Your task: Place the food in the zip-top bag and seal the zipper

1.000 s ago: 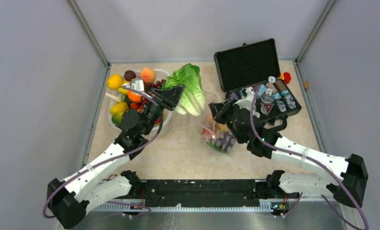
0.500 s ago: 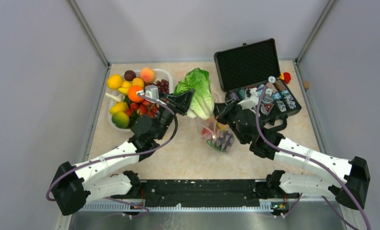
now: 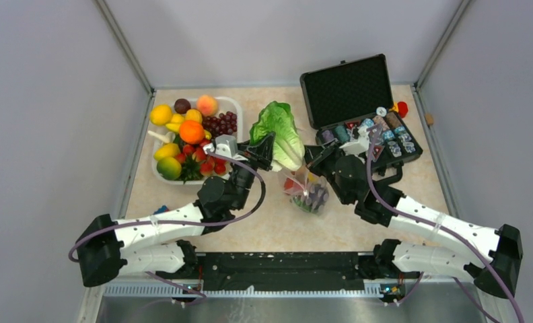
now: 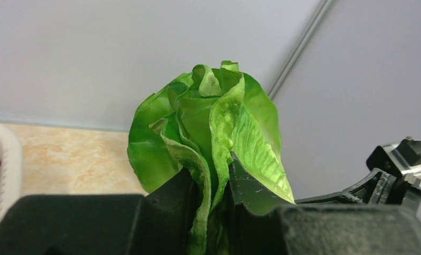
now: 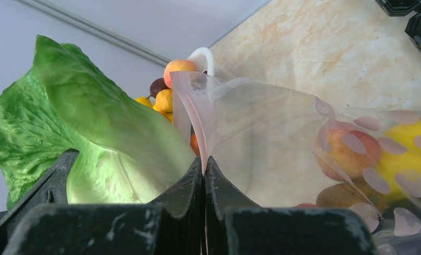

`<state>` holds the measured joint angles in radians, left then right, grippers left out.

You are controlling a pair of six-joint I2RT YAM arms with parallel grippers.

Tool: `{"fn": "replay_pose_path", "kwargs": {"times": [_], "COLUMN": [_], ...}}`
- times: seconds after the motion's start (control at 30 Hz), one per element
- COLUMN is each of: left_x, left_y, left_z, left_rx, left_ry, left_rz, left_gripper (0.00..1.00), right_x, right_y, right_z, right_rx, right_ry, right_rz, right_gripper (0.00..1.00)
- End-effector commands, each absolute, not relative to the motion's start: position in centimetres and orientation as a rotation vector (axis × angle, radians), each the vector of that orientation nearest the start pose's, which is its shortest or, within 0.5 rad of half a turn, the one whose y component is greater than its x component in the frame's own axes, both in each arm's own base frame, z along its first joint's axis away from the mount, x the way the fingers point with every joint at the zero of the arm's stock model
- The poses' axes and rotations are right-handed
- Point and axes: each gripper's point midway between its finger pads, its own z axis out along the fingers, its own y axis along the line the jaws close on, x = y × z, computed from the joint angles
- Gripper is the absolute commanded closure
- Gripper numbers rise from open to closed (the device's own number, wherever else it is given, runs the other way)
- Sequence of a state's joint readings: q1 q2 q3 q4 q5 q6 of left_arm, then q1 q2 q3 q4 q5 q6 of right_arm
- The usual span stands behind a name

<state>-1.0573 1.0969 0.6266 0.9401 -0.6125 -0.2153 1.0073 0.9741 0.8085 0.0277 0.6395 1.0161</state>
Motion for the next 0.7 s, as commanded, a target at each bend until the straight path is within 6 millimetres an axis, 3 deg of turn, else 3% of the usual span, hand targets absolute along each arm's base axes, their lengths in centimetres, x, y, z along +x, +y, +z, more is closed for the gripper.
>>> {"fn": "replay_pose_path", "kwargs": {"times": [0.0,0.43,0.67], "left_x": [25.9,26.6,24.8], "left_y": [-27.8,-27.3,-31.0], "left_z": [32.3,31.7,34.4], "left_rx": [0.011,0.044,0.153], "left_ry": [1.292,1.325,1.261], "left_rz": [-0.659,-0.454,-0.560], "left_gripper": [1.00,1.00,1.00], "right_x": [24.8,24.4,24.5], "right_y": [25.5,25.2,26.0], "right_z": [35.3,35.9,35.9], "right_rx": [0.580,0.533,0.523], "right_ry": [1.539,1.543,1.551], "right_rz": [1.155,1.150,1.176], "right_gripper": [1.00,1.00,1.00]}}
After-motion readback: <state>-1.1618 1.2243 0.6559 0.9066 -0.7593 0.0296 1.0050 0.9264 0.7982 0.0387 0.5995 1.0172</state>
